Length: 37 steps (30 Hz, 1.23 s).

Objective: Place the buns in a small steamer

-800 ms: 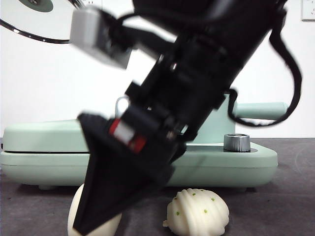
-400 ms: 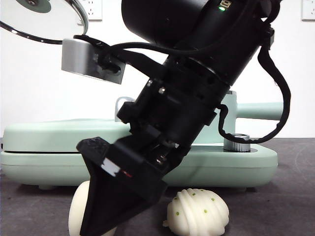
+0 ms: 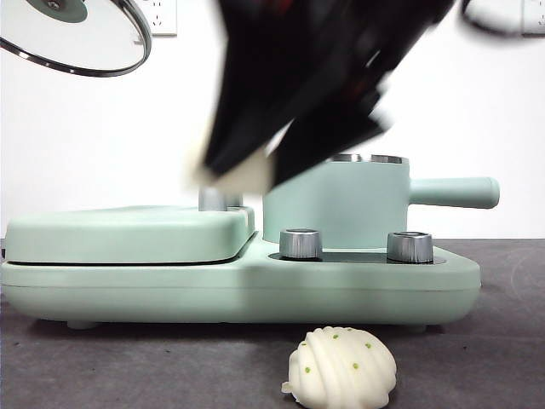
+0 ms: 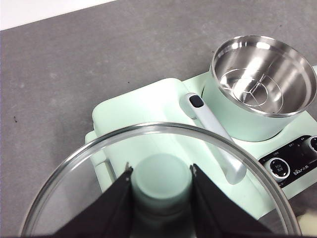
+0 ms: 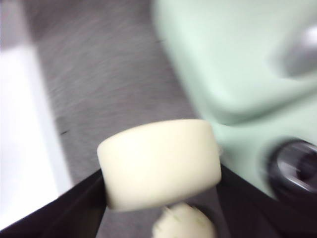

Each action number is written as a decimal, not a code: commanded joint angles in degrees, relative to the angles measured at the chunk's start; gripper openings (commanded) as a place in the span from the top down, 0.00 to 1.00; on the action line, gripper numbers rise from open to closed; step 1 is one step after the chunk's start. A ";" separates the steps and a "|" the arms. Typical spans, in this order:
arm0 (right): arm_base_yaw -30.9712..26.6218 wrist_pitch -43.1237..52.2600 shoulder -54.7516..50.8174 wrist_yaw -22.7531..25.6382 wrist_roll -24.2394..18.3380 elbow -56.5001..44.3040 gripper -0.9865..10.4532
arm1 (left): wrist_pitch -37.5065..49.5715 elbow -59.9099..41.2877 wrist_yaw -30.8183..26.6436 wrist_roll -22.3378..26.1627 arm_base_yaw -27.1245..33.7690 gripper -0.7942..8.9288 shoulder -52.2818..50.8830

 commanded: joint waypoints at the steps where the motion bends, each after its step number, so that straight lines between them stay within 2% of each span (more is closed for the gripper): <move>1: -2.45 -6.73 -3.32 1.20 6.93 3.87 0.63 | 1.25 0.85 -0.15 0.26 -0.11 0.91 -0.04; 5: -7.76 -16.61 -5.14 1.14 9.97 10.14 0.63 | 1.25 0.85 -0.15 0.22 -0.11 0.91 -0.02; 10: -13.84 -22.71 -3.78 1.11 9.53 17.79 0.63 | 1.25 0.85 -0.13 0.20 -0.11 0.91 0.00; 16: -19.67 -22.49 2.45 1.09 5.90 25.57 0.63 | 1.25 0.85 -0.15 0.17 -0.11 0.91 0.00; 23: -24.17 -20.70 15.74 0.59 1.99 34.25 0.63 | 1.25 0.85 -0.15 -0.07 -0.11 0.91 0.00; 30: -25.64 -20.02 26.73 0.42 0.79 40.74 0.63 | 1.25 0.85 -0.15 -0.07 -0.11 0.91 0.00; 37: -25.64 -18.05 32.79 0.46 0.37 42.62 0.63 | 1.27 0.85 -0.15 -0.07 -0.11 0.91 0.00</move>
